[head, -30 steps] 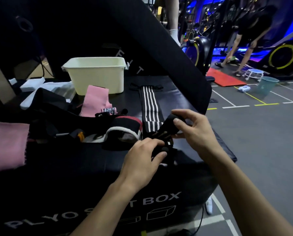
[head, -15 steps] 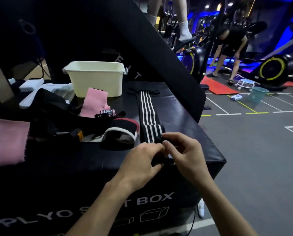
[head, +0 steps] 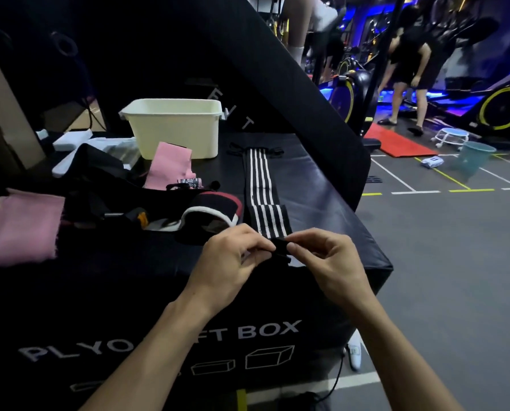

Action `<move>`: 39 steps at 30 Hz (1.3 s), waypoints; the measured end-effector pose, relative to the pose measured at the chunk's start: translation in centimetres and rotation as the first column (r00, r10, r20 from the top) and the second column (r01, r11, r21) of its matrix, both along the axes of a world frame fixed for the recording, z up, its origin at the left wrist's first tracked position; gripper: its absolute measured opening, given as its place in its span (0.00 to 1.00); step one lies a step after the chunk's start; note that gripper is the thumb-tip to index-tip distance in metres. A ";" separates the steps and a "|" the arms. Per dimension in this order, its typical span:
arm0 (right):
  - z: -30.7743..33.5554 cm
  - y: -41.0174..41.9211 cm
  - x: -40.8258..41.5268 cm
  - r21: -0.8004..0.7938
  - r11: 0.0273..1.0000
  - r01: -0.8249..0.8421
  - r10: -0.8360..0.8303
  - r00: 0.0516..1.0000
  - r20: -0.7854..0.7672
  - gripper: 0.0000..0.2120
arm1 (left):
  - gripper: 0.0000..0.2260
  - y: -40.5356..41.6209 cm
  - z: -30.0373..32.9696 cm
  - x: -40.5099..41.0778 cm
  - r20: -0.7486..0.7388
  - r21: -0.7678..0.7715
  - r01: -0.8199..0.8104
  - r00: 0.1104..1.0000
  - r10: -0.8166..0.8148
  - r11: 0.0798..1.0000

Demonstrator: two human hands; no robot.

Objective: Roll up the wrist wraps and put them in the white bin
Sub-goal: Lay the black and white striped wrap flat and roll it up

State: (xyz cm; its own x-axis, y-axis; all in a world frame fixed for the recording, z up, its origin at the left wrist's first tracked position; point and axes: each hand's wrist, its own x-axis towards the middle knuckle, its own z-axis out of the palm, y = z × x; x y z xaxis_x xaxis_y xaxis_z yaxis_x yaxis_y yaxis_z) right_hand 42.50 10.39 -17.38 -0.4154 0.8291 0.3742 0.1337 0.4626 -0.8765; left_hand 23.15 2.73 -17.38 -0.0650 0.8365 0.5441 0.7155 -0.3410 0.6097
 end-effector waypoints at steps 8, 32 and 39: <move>-0.1 0.1 0.0 -0.010 0.999 -0.048 0.048 0.998 -0.027 0.06 | 0.13 0.6 0.2 0.9 0.207 -0.020 -0.108 0.972 0.110 0.994; -2.2 0.1 -1.1 0.279 0.950 0.137 -0.180 0.975 0.132 0.06 | 0.07 1.3 -0.1 -1.0 0.500 -0.132 0.080 0.866 -0.003 0.988; -2.2 -0.3 -1.4 0.278 0.956 0.091 -0.136 0.980 0.146 0.08 | 0.07 0.6 -0.5 -1.2 0.424 -0.153 0.040 0.905 0.029 0.987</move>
